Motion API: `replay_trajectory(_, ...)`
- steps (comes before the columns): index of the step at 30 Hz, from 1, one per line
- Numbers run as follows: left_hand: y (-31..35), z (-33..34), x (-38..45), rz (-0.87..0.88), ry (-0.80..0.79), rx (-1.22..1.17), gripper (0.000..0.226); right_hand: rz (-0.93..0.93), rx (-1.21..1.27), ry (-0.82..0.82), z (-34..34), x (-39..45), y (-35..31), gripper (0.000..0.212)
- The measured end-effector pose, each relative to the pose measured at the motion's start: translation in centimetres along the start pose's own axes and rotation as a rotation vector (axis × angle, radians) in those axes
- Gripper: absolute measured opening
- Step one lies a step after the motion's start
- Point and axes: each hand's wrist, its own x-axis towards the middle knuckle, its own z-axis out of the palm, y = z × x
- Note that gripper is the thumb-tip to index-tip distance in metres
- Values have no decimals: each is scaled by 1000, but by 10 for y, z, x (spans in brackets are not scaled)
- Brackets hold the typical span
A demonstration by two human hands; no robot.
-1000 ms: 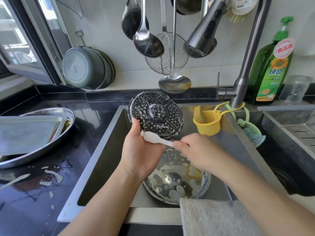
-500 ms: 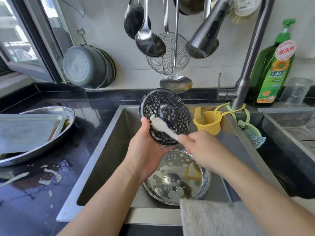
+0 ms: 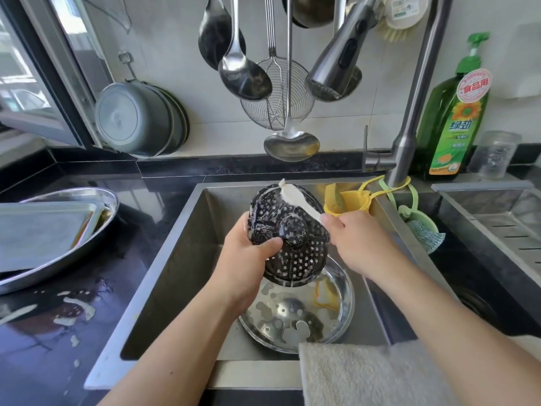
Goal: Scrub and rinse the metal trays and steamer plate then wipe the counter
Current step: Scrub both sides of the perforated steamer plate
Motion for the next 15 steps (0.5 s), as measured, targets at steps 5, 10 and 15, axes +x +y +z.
replay_trajectory(5,1,-3,-2,-104,-48,-34,35,-161,-90,-172,13,-20,-15,53)
replay_trajectory(10,2,-3,-1,-140,-32,-6,37,-70,-92,2,1,-4,-8,57)
replay_trajectory(15,1,-2,-1,-102,4,111,34,-80,-61,-103,5,-11,-11,57)
